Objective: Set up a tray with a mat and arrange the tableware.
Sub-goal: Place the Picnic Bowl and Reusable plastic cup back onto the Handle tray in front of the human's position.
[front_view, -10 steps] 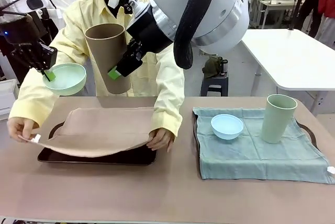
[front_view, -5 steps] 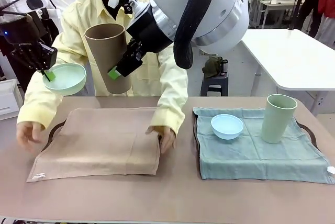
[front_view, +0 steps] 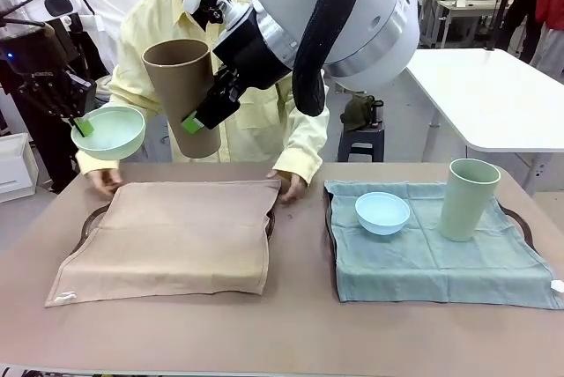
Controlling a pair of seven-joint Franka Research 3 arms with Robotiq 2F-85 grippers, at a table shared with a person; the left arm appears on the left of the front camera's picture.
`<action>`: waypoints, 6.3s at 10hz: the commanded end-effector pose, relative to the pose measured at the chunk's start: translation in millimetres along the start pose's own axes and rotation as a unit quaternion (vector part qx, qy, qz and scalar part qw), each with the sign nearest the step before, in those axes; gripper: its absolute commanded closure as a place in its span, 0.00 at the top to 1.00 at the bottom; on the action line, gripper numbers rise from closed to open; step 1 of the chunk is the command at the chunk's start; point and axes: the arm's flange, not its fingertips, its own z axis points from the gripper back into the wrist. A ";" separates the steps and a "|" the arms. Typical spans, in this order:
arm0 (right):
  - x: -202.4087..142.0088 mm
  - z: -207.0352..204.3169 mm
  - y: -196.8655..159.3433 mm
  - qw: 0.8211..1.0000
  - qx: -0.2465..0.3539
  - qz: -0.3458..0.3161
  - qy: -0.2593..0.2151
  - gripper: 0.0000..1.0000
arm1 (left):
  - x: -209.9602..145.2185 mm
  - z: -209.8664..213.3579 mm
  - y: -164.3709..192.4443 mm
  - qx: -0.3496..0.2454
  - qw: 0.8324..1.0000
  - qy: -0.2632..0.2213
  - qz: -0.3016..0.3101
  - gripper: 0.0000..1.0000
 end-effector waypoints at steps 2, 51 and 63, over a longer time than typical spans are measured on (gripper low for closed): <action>0.2 -0.5 -0.3 1.000 -0.007 0.006 -0.001 0.00 | 0.6 0.3 1.4 -0.001 1.000 -0.002 -0.010 0.00; -233.8 -88.8 -71.6 0.982 0.067 -0.141 0.102 1.00 | 12.3 -206.0 50.9 -0.067 0.993 0.097 0.026 1.00; -51.2 104.8 -6.9 0.806 -0.119 -0.389 0.431 1.00 | 6.1 -28.6 -16.6 0.024 0.994 0.043 -0.096 0.83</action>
